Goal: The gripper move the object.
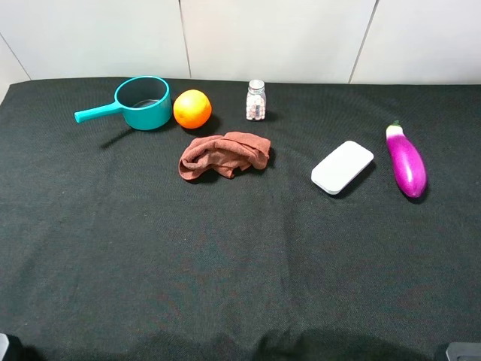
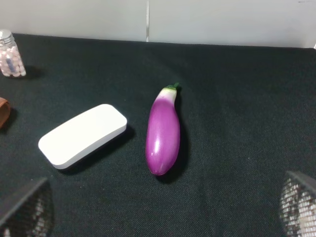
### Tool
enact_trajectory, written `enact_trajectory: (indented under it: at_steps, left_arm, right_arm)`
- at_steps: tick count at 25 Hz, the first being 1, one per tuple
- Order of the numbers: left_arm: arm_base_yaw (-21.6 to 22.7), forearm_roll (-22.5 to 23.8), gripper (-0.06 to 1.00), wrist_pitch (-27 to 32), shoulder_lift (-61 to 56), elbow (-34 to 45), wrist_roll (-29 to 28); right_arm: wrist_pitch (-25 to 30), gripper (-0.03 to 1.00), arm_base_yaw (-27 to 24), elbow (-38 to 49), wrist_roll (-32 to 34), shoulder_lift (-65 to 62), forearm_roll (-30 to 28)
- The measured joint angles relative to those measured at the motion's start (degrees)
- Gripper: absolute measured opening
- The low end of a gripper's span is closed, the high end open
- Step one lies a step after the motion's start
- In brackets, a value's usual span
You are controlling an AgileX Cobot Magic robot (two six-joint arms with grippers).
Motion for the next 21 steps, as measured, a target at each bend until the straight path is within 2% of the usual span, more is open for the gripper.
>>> enact_trajectory:
  at_steps: [21]
  left_arm:
    - [0.0,0.0,0.83,0.0,0.0,0.0,0.0]
  right_arm:
    - [0.0,0.69,0.0,0.0,0.0,0.0,0.0]
